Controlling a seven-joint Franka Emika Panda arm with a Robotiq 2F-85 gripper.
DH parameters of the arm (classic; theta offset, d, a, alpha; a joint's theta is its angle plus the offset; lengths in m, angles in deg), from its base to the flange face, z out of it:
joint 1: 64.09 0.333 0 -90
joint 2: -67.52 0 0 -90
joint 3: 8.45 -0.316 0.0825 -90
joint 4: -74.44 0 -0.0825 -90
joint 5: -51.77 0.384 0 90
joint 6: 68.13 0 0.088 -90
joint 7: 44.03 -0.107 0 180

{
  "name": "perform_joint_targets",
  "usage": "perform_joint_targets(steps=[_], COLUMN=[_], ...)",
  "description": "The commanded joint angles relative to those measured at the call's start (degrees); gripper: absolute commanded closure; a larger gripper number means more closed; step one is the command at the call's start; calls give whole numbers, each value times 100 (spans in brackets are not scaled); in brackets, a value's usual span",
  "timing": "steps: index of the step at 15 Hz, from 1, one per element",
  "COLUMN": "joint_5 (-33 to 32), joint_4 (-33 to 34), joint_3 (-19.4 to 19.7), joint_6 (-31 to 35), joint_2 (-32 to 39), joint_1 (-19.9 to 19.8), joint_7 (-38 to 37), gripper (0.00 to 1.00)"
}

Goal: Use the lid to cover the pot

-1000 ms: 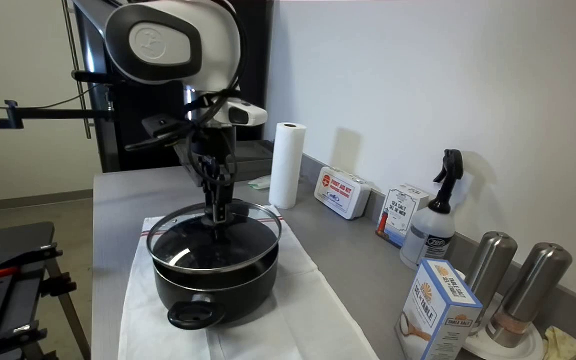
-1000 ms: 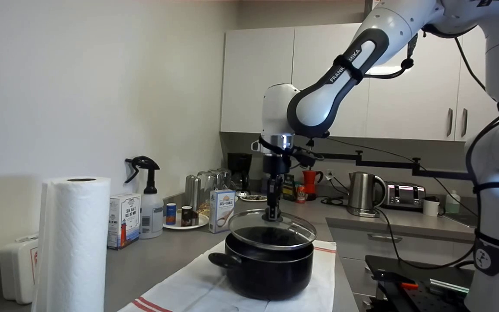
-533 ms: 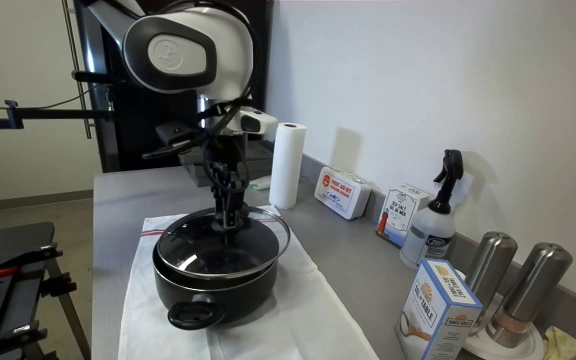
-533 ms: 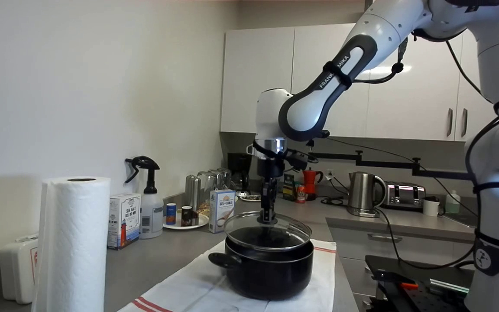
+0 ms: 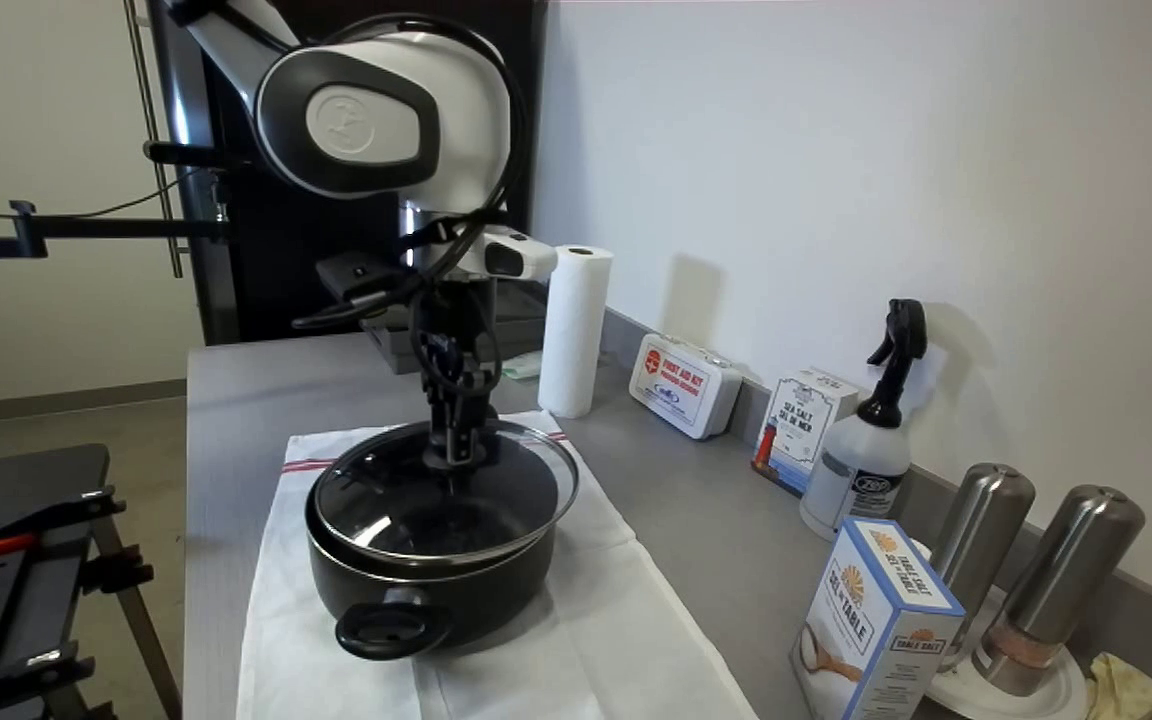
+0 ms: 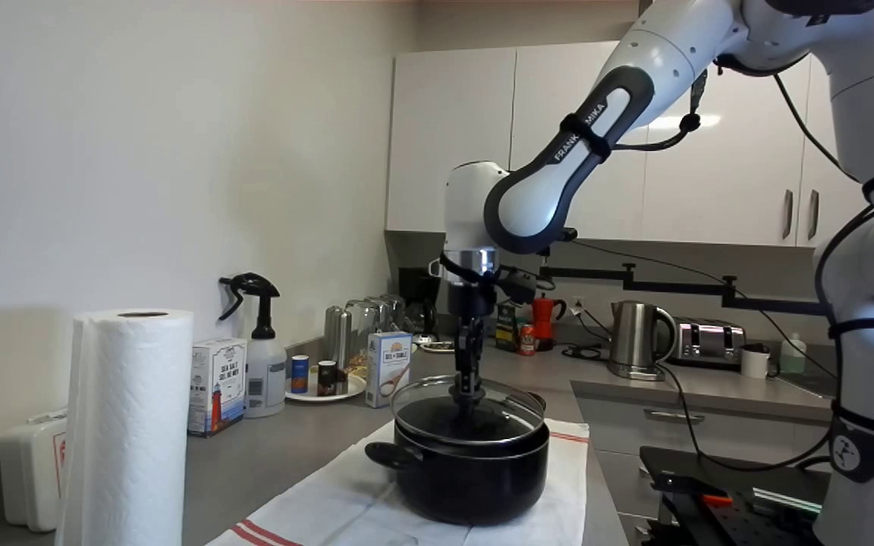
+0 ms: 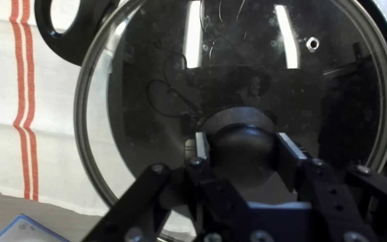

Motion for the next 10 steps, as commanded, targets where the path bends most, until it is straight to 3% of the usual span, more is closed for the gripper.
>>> perform_joint_targets(steps=[1,10], joint_5=[-17,102], joint_4=[13,-34], joint_3=[-1,-75], joint_6=[-26,31], joint_2=[-85,-69], joint_1=[60,92], joint_7=[-66,24], gripper=[75,75])
